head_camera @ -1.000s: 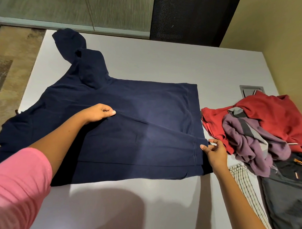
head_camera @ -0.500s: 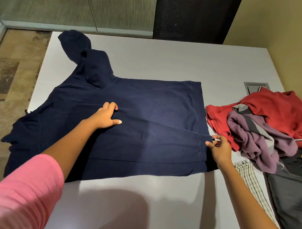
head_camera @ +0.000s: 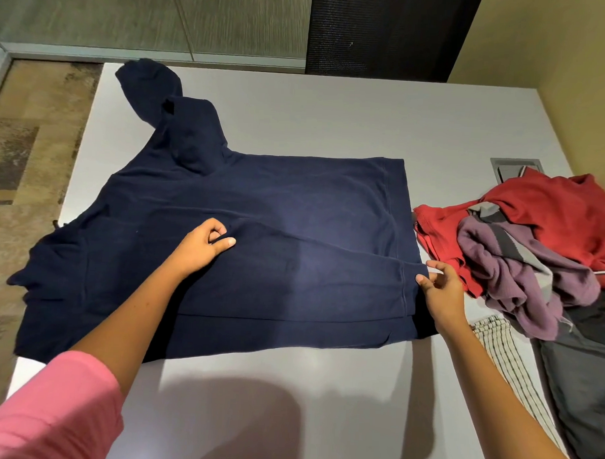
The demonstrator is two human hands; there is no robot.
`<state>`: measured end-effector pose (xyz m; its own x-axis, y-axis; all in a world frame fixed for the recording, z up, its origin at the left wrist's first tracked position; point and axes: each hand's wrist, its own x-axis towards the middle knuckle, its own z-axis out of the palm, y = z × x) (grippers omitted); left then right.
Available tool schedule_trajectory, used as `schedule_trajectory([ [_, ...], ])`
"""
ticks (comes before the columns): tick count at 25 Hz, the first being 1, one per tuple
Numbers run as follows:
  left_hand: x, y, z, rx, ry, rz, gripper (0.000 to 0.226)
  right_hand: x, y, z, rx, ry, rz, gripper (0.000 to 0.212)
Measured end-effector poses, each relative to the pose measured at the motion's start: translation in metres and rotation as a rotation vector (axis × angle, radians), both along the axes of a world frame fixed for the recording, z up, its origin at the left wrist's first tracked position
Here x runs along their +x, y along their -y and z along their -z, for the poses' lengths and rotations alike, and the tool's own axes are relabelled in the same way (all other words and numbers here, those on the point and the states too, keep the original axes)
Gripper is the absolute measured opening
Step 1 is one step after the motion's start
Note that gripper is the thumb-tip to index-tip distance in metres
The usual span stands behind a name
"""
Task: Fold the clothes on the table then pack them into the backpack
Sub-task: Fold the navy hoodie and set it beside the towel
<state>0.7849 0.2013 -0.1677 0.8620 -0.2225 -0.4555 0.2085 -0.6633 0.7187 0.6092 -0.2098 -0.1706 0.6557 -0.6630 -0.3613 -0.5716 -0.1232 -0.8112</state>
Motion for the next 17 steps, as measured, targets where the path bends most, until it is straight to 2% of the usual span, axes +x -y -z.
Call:
schedule_trajectory([
  [3,0.004,0.002,0.004,0.129,0.077,0.055,0.028,0.002,-0.004,0.001,-0.017,-0.015,0.013,0.027],
  [5,0.008,0.004,0.002,0.134,0.050,0.025,0.032,0.004,-0.005,0.003,-0.028,-0.020,0.024,0.027],
  [8,0.012,0.003,0.000,0.072,-0.013,0.033,0.027,0.005,-0.003,0.004,-0.035,-0.020,0.013,0.027],
  [11,0.014,-0.002,-0.002,-0.072,-0.055,0.030,0.028,0.003,-0.001,0.004,-0.055,0.007,-0.011,0.026],
  [14,0.017,-0.003,-0.005,-0.084,-0.094,0.045,0.020,0.005,0.001,0.006,-0.127,0.027,-0.082,0.025],
  [16,0.019,0.001,-0.006,-0.157,-0.160,0.009,0.015,0.006,0.003,0.010,-0.172,0.020,-0.148,0.035],
  [17,0.019,0.003,-0.008,-0.193,-0.208,-0.007,0.023,0.007,0.004,0.012,-0.172,0.003,-0.157,0.039],
])
